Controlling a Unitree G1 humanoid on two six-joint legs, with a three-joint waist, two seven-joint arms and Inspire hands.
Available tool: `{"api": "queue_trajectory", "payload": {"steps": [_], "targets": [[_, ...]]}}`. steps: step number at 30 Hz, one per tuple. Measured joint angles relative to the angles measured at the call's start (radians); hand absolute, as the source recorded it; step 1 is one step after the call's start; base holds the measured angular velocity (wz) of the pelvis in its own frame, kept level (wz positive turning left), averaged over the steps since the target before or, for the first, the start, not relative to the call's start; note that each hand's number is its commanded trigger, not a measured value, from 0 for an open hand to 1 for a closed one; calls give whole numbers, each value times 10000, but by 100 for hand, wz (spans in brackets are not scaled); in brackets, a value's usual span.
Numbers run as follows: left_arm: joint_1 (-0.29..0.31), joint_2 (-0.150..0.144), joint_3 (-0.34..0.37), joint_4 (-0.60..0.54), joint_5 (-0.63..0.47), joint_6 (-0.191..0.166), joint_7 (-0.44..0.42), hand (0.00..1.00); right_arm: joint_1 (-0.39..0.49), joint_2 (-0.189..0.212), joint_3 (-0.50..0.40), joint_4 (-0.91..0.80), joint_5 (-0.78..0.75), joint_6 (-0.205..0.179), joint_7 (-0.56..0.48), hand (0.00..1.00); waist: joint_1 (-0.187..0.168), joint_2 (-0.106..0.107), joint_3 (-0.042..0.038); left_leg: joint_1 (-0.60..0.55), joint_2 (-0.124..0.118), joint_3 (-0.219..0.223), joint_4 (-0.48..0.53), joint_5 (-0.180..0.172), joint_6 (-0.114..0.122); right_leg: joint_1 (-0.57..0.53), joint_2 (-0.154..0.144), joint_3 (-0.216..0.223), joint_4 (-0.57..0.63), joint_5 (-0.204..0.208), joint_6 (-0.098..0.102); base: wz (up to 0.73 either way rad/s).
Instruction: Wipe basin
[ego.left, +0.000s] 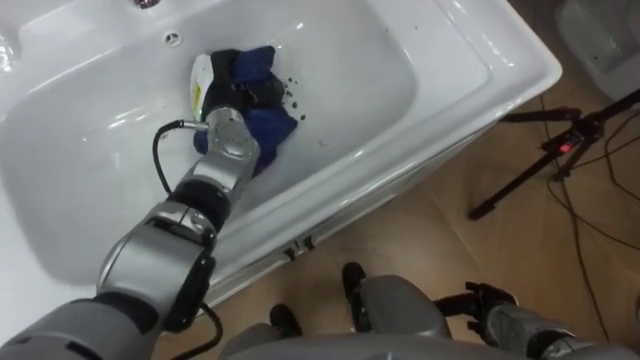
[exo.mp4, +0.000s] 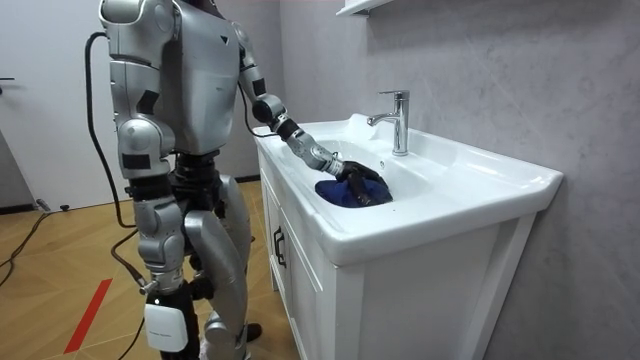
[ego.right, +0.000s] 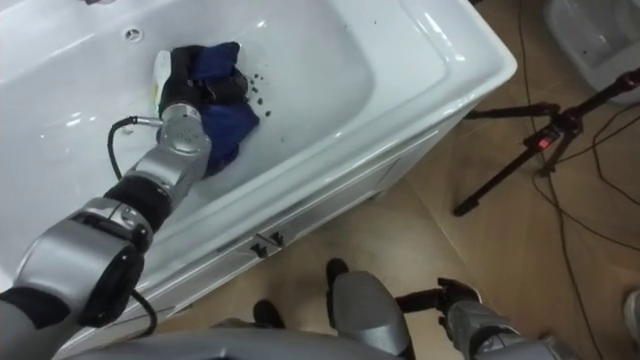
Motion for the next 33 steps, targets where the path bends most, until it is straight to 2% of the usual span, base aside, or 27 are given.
{"api": "queue_trajectory", "payload": {"steps": [4, 7, 12, 21, 26, 33], "targets": [[-256, -237, 18, -182, -45, -47, -382, 100, 16, -14, -1, -3, 37, -121, -1, 0, -106, 91, 51, 43, 1, 137, -17, -7, 7, -14, 25, 106, -6, 0, -1, -10], [-321, -182, 13, -255, -287, -47, -766, 100, -3, -35, -2, 0, 41, -130, -33, 0, -103, 186, 99, 41, -10, 157, -17, -7, 6, -12, 35, 97, -26, -3, -7, -2], [-321, -170, -9, -308, -763, -39, -1081, 100, -22, -51, 14, 0, 71, -151, 18, 0, -103, 210, 83, 39, -10, 155, -13, -7, 6, 24, 23, 76, -93, 9, 2, 1], [-324, -222, -432, -1216, -923, -41, -2122, 100, 206, -137, 316, 34, 171, -671, 334, 0, -187, 296, 83, 458, 8, 169, -110, -7, 5, 461, 24, 102, -271, 46, 15, -1], [-324, -201, -900, -1516, -866, -45, -2146, 100, 248, -272, 301, 61, 170, -794, 338, 0, -314, 533, 88, 728, -11, 175, -310, -6, 5, 706, 38, 81, -404, 47, 36, 0], [-324, -185, -1167, -1605, -825, -45, -2219, 100, 486, -366, 309, 49, 185, -862, 338, 0, -331, 577, 83, 778, -19, 175, -310, -6, 5, 750, 19, 80, -357, 38, 48, 0]]}}
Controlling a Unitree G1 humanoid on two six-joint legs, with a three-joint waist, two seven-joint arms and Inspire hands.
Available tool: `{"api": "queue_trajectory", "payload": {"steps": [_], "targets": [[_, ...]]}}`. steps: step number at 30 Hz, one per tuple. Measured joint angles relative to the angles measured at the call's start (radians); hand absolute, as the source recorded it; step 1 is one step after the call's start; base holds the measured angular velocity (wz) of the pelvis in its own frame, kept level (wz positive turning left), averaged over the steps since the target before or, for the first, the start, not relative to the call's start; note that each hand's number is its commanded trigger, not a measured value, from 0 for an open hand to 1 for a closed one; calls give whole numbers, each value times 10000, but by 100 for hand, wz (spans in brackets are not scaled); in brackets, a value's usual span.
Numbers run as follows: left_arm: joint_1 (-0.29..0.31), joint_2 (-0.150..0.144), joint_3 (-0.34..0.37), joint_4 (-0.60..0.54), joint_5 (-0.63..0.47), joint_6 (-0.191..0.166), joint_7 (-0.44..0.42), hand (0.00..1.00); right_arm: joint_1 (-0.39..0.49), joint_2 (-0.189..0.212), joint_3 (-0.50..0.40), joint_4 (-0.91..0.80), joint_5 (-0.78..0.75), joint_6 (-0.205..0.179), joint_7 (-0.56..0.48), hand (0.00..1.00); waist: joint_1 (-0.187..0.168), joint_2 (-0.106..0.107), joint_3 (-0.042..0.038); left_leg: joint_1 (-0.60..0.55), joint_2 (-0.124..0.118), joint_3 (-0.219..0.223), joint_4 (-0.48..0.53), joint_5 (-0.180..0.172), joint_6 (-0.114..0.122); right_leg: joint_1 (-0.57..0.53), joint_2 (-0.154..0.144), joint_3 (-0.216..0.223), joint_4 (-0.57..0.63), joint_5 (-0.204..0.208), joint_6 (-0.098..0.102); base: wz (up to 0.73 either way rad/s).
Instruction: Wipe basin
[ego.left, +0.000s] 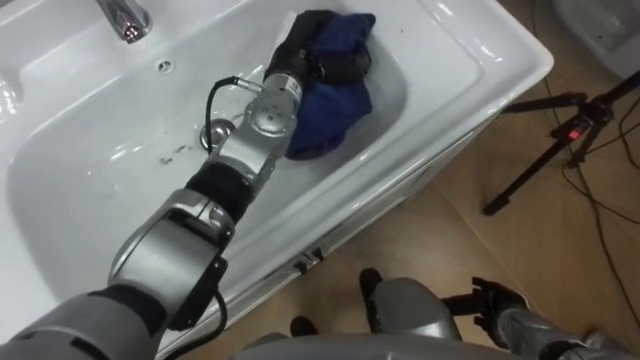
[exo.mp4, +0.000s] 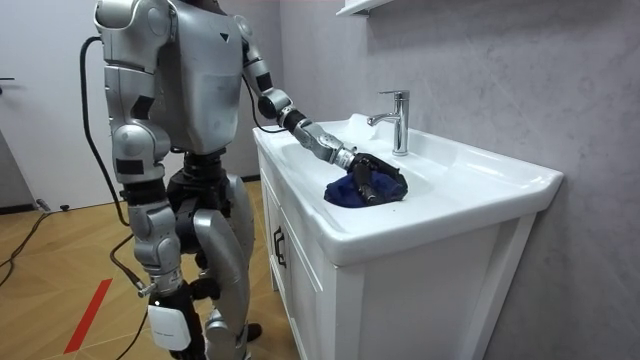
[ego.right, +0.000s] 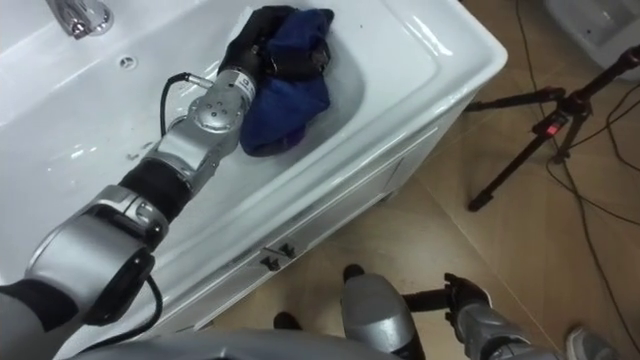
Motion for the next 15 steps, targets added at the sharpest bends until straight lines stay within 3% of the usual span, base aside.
{"api": "queue_trajectory", "payload": {"steps": [6, 12, 15], "targets": [[1, 8, 14, -8, 570, 1, 0, 100, 104, -33, -19, -42, -42, 65, -5, 0, -2, -11, 6, 23, -9, 25, -3, 0, 0, -3, -2, 27, 29, -15, 17, 0], [217, 135, 0, 299, 1692, -169, 145, 100, 233, -112, -25, -42, -229, 579, -4, 0, 9, -100, 22, 265, -23, 45, -110, 0, -1, 164, 19, 37, 67, -72, 1, -2], [632, 157, 41, 761, 2263, -265, 327, 100, 290, -86, -33, -52, -526, 801, 18, 0, 28, -380, 7, 660, -125, 79, -227, 0, -6, 291, 20, 165, 362, -371, 0, -4]]}}
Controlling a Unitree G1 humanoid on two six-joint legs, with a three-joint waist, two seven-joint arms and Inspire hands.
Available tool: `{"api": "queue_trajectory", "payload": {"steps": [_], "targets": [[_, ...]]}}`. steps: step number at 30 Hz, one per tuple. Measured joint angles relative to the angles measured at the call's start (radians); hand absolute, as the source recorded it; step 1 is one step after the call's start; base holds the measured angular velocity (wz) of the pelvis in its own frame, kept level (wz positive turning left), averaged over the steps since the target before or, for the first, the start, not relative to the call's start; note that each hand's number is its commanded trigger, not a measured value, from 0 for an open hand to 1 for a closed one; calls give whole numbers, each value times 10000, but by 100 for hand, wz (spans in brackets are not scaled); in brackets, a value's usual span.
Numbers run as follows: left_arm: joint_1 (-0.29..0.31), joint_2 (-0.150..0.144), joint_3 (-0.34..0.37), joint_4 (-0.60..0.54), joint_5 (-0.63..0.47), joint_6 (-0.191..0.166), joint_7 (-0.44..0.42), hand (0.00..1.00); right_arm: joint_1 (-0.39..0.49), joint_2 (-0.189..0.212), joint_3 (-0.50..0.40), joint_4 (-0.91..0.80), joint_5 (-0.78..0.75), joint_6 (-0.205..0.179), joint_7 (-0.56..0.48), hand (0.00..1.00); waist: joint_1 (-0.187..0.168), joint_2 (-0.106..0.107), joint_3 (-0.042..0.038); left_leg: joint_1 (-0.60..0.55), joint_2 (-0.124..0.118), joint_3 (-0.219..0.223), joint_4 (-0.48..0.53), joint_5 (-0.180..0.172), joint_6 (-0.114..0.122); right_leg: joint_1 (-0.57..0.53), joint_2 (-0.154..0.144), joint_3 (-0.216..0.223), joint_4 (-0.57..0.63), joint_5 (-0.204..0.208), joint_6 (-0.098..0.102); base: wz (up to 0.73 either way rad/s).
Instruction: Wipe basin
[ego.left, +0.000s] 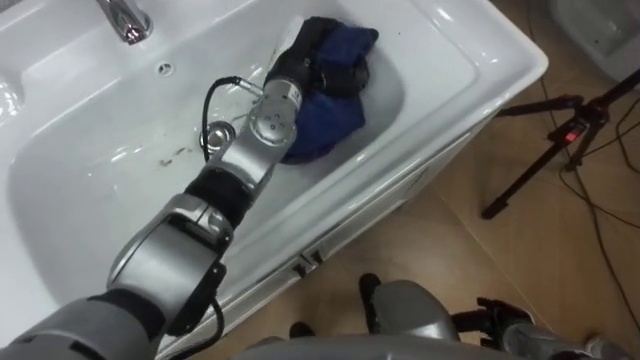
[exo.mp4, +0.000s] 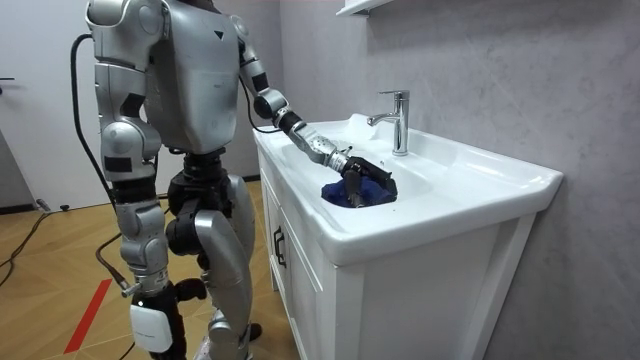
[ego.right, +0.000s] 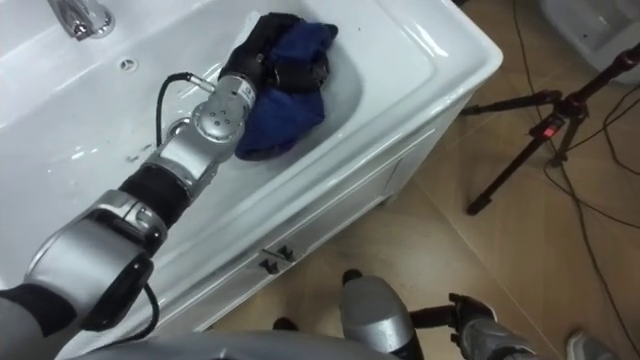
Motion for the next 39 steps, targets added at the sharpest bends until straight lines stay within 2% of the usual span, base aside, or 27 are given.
{"api": "queue_trajectory", "payload": {"steps": [3, 6, 8, 14, 21, 25, 27, 28, 30, 33, 34, 35, 36, 37, 38, 39], "targets": [[87, -17, 270, 653, 426, -220, 282, 100, 44, -3, 12, 7, -34, 103, -27, 0, 32, -90, -23, 5, -7, 8, 9, 0, 0, -10, 3, 39, 22, -12, 1, -2], [430, 23, 844, 1445, 424, -427, 659, 100, 166, 10, 10, -42, -120, 199, -39, 0, 311, -214, -137, -9, -23, 128, 28, -1, 0, -171, -7, 129, 201, -15, -3, -13], [550, 21, 1092, 1642, 427, -593, 786, 100, 165, 72, 8, -77, -217, 325, -89, 0, 330, -295, -177, -29, -26, 125, 34, -1, 0, -193, -14, 128, 224, -20, -4, -3], [568, 8, 1379, 2207, 585, -736, 1179, 100, 169, 156, 6, -101, -842, 403, -293, 0, 288, -473, -314, -14, -19, 119, 53, -6, -6, -232, -10, 138, 376, -39, -23, 0], [601, 13, 1586, 2414, 706, -784, 1444, 100, 184, 165, 12, -80, -1073, 547, -395, 0, 422, -533, -297, -4, 129, 161, 70, -68, -110, -239, 104, 135, 366, 24, -131, -6], [607, 16, 2092, 2559, 1880, -948, 1367, 100, 181, 227, -19, -32, -1580, 613, -398, 0, 694, -620, -278, -37, 234, 175, 132, -134, -221, -209, 197, 97, 362, -15, -246, -3], [597, 32, 2181, 2557, 2327, -981, 1362, 100, 180, 226, -12, -26, -1736, 617, -396, 0, 825, -608, -329, -137, 321, 180, 258, -183, -282, -253, 219, 92, 358, -8, -301, -2], [588, 55, 2287, 2556, 2695, -1007, 1363, 100, 173, 213, -36, -38, -1842, 617, -399, 0, 966, -581, -388, -208, 355, 177, 284, -179, -307, -326, 290, 87, 359, 21, -351, -6], [574, 122, 2365, 2549, 3342, -1026, 1412, 100, 180, 214, -390, -26, -1963, 614, -419, 0, 1112, -606, -397, -238, 436, 168, 408, -190, -366, -316, 324, 96, 338, 56, -409, -5], [747, 389, 2834, 2570, 4500, -1018, 1650, 100, 238, 184, -1148, -21, -1973, 533, -647, 0, 1197, -534, -410, -198, 558, 122, 392, -158, -458, -176, 464, 86, 95, 158, -530, -7], [856, 546, 3191, 2622, 4851, -974, 1830, 100, 329, 129, -1361, -18, -1972, 531, -729, 0, 1333, -421, -428, -204, 636, 133, 381, -151, -503, -116, 555, 104, -44, 271, -568, -11], [901, 975, 3453, 2915, 5106, -892, 2105, 100, 382, 35, -1533, -20, -1977, 558, -753, 0, 1457, -309, -432, -231, 680, 116, 384, -135, -535, -118, 606, 116, -106, 318, -619, -5], [928, 1606, 3545, 3225, 5365, -544, 2364, 100, 404, -94, -1627, -10, -1999, 623, -808, 0, 1497, -145, -443, -298, 698, -25, 403, -112, -573, -124, 634, 72, -152, 338, -652, 0], [1000, 1944, 3605, 3372, 5472, -395, 2438, 100, 404, -148, -1679, 1, -2048, 672, -830, 0, 1519, -64, -457, -326, 700, -71, 402, -88, -605, -144, 641, 58, -160, 342, -663, 15], [1270, 2466, 3721, 3272, 5695, -209, 2721, 100, 468, -266, -1824, 100, -2065, 792, -887, 0, 1585, 111, -524, -368, 704, -154, 392, -60, -640, -146, 637, -27, -181, 327, -695, 22], [1434, 2916, 3764, 3529, 5874, 194, 2850, 100, 487, -315, -1952, 173, -2156, 854, -899, 0, 1615, 217, -554, -342, 694, -256, 350, -34, -668, -106, 616, -142, -136, 260, -719, 26]]}}
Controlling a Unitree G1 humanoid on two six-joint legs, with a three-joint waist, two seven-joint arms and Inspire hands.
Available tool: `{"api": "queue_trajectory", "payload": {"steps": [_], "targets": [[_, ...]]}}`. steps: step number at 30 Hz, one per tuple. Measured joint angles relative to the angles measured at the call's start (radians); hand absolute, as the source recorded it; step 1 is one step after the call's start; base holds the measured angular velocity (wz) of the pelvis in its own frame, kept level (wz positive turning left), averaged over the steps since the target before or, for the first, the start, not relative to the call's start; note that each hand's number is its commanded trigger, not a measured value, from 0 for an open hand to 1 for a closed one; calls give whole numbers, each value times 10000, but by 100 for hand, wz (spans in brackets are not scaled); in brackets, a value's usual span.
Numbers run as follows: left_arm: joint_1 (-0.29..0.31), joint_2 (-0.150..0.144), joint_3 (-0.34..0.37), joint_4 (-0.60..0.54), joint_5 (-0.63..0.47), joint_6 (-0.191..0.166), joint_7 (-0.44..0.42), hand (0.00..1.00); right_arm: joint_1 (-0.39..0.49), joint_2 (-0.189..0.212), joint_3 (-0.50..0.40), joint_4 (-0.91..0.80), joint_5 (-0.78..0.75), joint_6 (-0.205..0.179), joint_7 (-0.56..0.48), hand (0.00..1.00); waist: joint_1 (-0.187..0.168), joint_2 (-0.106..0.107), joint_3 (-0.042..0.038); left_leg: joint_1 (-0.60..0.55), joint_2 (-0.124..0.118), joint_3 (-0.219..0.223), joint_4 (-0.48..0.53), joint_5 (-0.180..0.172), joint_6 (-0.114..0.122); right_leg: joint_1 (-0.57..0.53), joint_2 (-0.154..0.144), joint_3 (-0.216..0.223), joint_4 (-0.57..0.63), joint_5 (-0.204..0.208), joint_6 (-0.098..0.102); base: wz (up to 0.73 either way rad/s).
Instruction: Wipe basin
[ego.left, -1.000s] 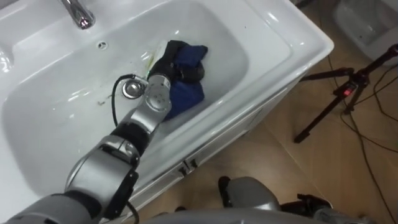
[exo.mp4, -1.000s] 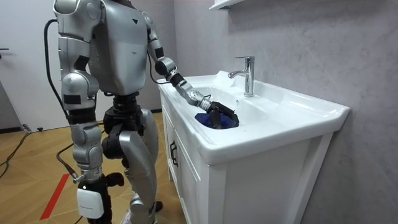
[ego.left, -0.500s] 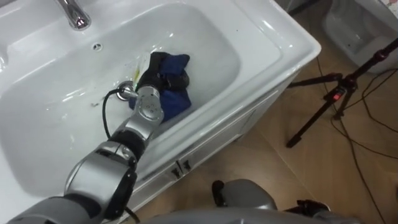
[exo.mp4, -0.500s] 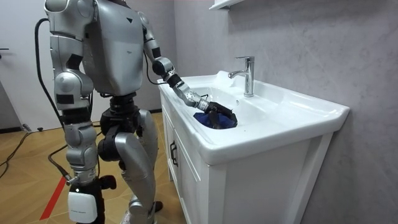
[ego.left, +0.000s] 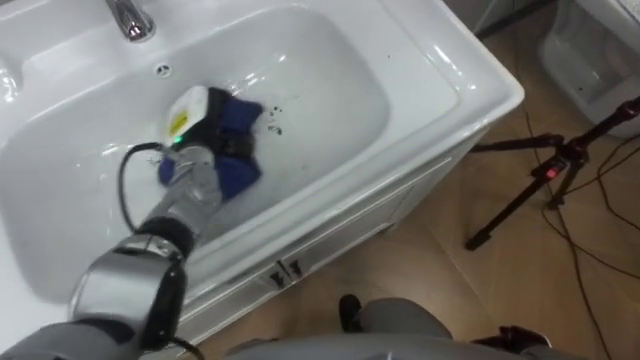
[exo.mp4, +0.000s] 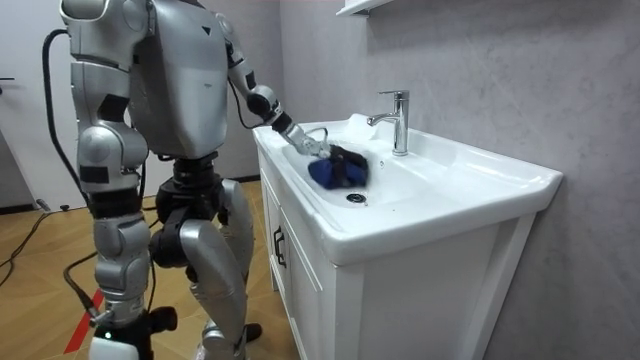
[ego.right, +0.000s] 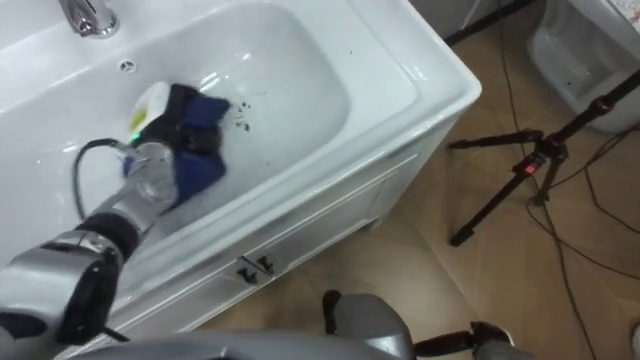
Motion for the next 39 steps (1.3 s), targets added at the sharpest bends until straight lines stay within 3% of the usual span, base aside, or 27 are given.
{"api": "queue_trajectory", "payload": {"steps": [2, 3, 7, 13, 17, 30, 35, 39], "targets": [[332, 451, 64, 18, 125, -2, 212, 100, 21, -36, -34, 12, -119, -19, 20, 0, 42, 43, 23, 126, -39, -85, -121, 100, -14, 134, -39, -64, -27, -74, -6, 28], [464, 468, 1, 15, 406, 27, 247, 100, 6, -58, -33, 20, -144, -23, 47, 0, 155, 73, 5, 264, -58, -117, -230, 126, -20, 215, -43, -76, -35, -144, -5, 18], [957, 388, -2, -273, 1106, 37, 245, 100, -113, -59, -61, -38, -225, -68, 239, 0, 236, 83, 28, 533, -52, -233, -262, 130, -29, 538, -85, -330, -47, -327, 19, 10], [1214, 384, 12, -421, 1752, 48, 422, 100, -181, -112, -119, -53, -236, -9, 328, 0, 268, 173, -21, 634, -43, -339, -304, 152, -65, 663, -82, -447, -57, -331, -83, 5], [1603, 347, 15, -546, 1752, 51, 474, 100, -116, -118, -230, -68, -234, 213, 337, 0, 275, 243, -52, 1052, -33, -345, -456, 168, -88, 1079, -32, -396, -203, -392, -107, -4], [2094, 299, 64, -784, 1746, 59, 472, 100, -95, -170, -620, -55, -250, 203, 656, 0, 298, 398, -49, 1400, 11, -596, -482, 167, -88, 1562, 46, -423, -371, -457, -178, 1], [2347, 219, 61, -1311, 1735, 286, 180, 100, -77, -169, -657, -52, -329, 190, 653, 0, 243, 334, -16, 1505, 8, -610, -534, 165, -90, 1691, 31, -496, -406, -496, -173, 5], [2128, 133, -1, -1416, 1557, 501, -169, 100, -113, -171, -689, -68, -152, 162, 662, 0, 249, 317, -4, 1505, -14, -609, -546, 165, -90, 1671, -11, -499, -328, -517, -158, 3]]}}
